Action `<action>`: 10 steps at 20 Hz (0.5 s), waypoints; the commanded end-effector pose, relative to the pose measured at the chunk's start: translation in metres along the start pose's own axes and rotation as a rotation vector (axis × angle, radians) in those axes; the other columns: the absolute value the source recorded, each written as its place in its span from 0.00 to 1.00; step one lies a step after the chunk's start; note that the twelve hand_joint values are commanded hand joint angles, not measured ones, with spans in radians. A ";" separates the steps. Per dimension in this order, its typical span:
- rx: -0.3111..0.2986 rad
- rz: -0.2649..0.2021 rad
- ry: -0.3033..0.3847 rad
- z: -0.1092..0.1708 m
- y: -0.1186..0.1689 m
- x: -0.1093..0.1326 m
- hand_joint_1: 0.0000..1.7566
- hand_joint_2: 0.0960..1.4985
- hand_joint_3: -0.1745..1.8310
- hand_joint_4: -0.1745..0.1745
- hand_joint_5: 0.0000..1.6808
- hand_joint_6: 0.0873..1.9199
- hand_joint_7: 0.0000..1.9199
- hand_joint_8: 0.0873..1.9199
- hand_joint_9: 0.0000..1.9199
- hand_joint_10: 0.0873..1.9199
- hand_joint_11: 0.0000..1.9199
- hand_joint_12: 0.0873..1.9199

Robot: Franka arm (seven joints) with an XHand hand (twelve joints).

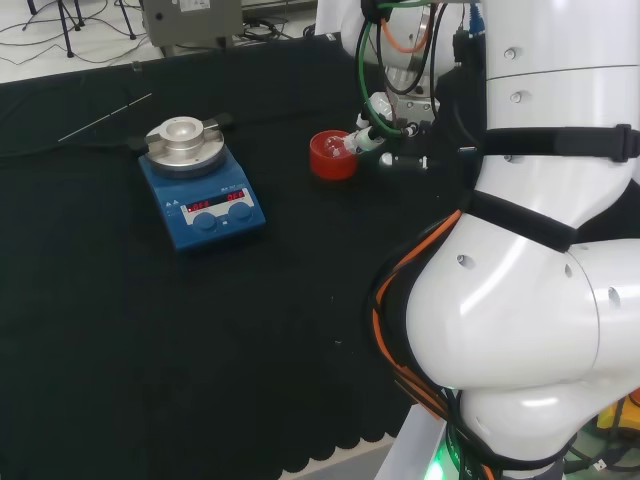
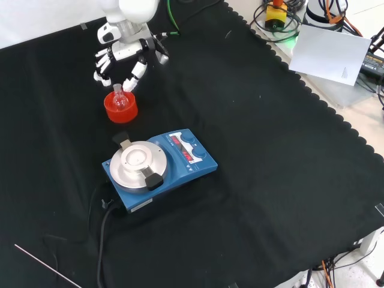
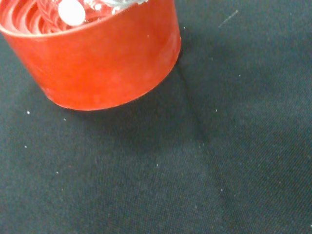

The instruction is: Pick up the round-bottom flask.

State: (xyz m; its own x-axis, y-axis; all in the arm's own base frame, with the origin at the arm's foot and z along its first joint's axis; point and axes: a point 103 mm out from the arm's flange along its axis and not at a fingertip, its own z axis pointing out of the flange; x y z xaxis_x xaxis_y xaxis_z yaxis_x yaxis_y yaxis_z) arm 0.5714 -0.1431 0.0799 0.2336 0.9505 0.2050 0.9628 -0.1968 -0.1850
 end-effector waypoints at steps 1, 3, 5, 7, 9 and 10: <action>0.016 0.004 0.001 0.007 0.003 -0.001 0.51 0.61 0.11 0.27 0.30 0.37 0.13 0.34 0.19 0.36 0.00 0.69; 0.022 0.003 -0.001 0.008 0.004 -0.002 0.51 0.61 0.11 0.27 0.31 0.37 0.13 0.34 0.19 0.36 0.00 0.69; 0.022 0.004 -0.006 0.009 0.006 -0.001 0.51 0.61 0.11 0.28 0.31 0.37 0.13 0.34 0.19 0.36 0.00 0.69; 0.013 0.008 -0.025 0.013 0.004 0.007 0.51 0.62 0.12 0.28 0.32 0.38 0.13 0.34 0.19 0.36 0.00 0.69; 0.015 0.009 -0.025 0.013 0.004 0.008 0.51 0.62 0.12 0.29 0.36 0.39 0.13 0.34 0.19 0.36 0.00 0.69; 0.014 0.008 -0.022 0.012 0.004 0.007 0.51 0.62 0.12 0.29 0.37 0.39 0.13 0.34 0.19 0.36 0.00 0.69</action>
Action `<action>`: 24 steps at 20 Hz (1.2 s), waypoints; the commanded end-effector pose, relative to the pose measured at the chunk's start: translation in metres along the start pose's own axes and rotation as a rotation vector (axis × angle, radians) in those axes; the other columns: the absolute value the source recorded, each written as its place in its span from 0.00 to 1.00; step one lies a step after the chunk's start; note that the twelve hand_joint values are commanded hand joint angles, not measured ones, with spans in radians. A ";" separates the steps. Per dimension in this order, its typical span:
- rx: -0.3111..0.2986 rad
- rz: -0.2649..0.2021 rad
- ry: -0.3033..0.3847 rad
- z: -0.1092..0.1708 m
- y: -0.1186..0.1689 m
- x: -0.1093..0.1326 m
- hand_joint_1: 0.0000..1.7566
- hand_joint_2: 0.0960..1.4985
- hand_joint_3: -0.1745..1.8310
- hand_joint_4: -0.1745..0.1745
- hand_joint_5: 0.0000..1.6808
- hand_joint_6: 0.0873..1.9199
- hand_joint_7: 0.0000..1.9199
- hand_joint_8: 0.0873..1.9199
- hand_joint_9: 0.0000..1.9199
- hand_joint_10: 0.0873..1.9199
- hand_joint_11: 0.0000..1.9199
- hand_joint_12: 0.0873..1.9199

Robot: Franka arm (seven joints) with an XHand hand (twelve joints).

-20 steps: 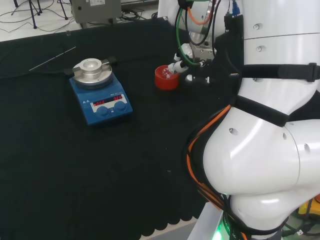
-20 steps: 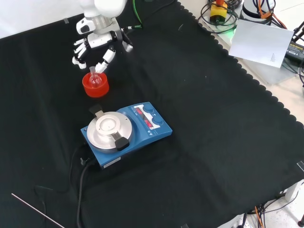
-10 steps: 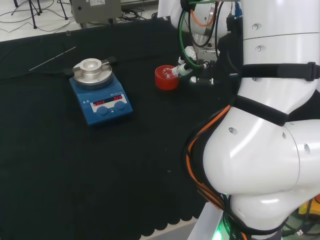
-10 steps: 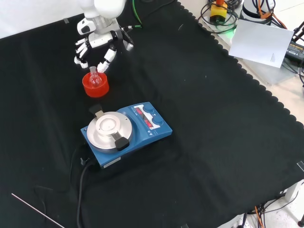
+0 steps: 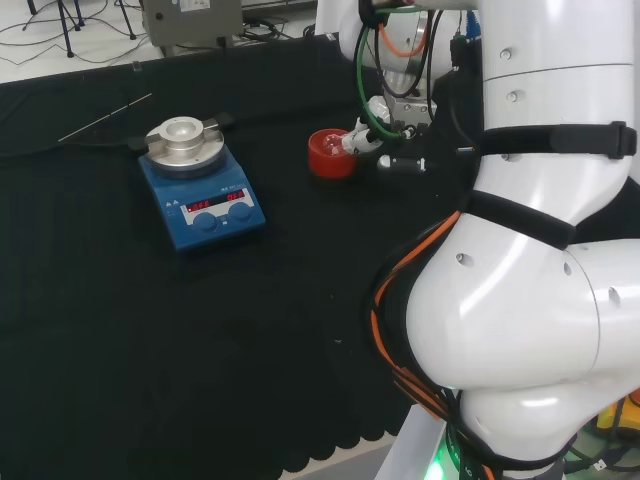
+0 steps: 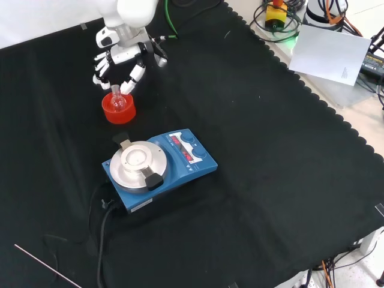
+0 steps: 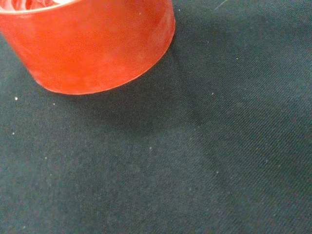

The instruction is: Pick up the round-bottom flask.

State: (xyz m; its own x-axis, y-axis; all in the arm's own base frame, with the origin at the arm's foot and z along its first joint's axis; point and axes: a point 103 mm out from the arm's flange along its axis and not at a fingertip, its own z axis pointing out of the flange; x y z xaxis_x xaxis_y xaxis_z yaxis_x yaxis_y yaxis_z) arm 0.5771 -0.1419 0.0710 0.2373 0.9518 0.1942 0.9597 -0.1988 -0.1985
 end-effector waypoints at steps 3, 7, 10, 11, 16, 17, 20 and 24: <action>-0.001 0.000 -0.001 0.002 -0.002 0.003 0.51 0.60 0.16 0.30 0.43 0.41 0.13 0.34 0.19 0.36 0.00 0.69; -0.038 -0.012 0.002 -0.001 -0.004 0.001 0.56 0.58 0.28 0.75 0.54 0.50 0.15 0.34 0.21 0.35 0.01 0.70; -0.051 -0.014 -0.004 -0.004 -0.005 0.001 0.58 0.57 0.30 0.96 0.59 0.53 0.18 0.34 0.24 0.34 0.03 0.70; -0.052 -0.015 -0.002 -0.005 -0.006 0.001 0.59 0.54 0.34 0.96 0.59 0.54 0.18 0.33 0.24 0.34 0.03 0.69; -0.051 -0.029 0.000 -0.019 -0.006 0.002 0.60 0.44 0.50 0.78 0.60 0.62 0.20 0.33 0.26 0.33 0.05 0.69; -0.054 -0.033 -0.002 -0.022 -0.007 0.003 0.60 0.43 0.51 0.77 0.59 0.63 0.20 0.33 0.26 0.33 0.05 0.69; -0.063 -0.046 -0.003 -0.033 -0.009 0.008 0.61 0.42 0.53 0.76 0.60 0.64 0.20 0.33 0.26 0.33 0.05 0.69; -0.067 -0.061 -0.011 -0.047 -0.012 0.017 0.61 0.41 0.55 0.76 0.60 0.64 0.20 0.33 0.26 0.33 0.06 0.69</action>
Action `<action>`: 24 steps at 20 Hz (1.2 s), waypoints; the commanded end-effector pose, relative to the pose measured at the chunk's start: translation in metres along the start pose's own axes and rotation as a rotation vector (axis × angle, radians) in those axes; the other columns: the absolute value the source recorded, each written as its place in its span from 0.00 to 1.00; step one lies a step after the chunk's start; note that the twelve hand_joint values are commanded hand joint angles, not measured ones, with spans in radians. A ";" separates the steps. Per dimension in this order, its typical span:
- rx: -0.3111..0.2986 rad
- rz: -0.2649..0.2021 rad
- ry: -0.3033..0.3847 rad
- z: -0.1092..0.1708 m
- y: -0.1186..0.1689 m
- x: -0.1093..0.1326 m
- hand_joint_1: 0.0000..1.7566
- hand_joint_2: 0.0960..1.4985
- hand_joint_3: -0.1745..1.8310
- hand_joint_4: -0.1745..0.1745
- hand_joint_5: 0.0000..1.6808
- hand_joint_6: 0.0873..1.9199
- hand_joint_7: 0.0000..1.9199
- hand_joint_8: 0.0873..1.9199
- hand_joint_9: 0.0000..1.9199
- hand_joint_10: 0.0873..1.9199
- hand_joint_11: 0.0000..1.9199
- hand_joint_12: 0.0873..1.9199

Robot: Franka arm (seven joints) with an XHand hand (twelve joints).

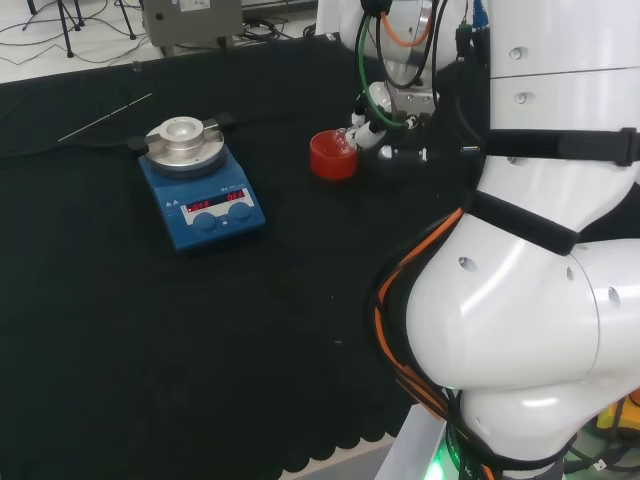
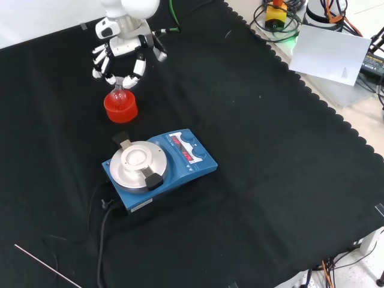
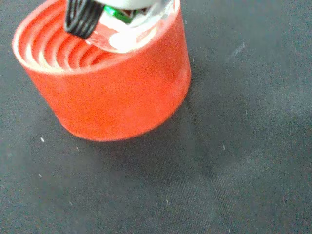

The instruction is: Pick up the round-bottom flask.

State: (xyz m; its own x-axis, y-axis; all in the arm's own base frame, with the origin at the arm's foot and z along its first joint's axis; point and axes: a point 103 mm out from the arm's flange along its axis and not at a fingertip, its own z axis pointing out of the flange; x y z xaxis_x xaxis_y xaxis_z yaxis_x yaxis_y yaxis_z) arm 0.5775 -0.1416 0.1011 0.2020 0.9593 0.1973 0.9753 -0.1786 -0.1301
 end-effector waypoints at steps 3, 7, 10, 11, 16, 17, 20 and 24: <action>0.000 -0.045 -0.038 -0.025 -0.009 0.028 0.61 0.41 0.55 0.76 0.60 0.65 0.20 0.33 0.26 0.33 0.06 0.69; 0.002 -0.063 -0.052 -0.041 -0.011 0.031 0.61 0.41 0.55 0.76 0.60 0.65 0.20 0.33 0.27 0.33 0.06 0.69; 0.005 -0.078 -0.072 -0.052 -0.012 0.032 0.61 0.41 0.55 0.76 0.60 0.65 0.20 0.33 0.27 0.33 0.06 0.69; 0.004 -0.084 -0.080 -0.054 -0.013 0.034 0.61 0.41 0.55 0.76 0.60 0.65 0.20 0.33 0.27 0.33 0.06 0.69; 0.016 -0.109 -0.117 -0.063 -0.016 0.050 0.61 0.41 0.55 0.76 0.60 0.65 0.20 0.33 0.27 0.33 0.06 0.69; 0.017 -0.113 -0.124 -0.064 -0.017 0.053 0.61 0.41 0.56 0.76 0.60 0.65 0.20 0.33 0.27 0.33 0.06 0.69; 0.017 -0.130 -0.150 -0.070 -0.019 0.067 0.61 0.41 0.56 0.76 0.60 0.65 0.20 0.33 0.27 0.33 0.06 0.69; 0.013 -0.150 -0.172 -0.077 -0.022 0.083 0.61 0.40 0.56 0.77 0.60 0.65 0.20 0.33 0.27 0.33 0.06 0.69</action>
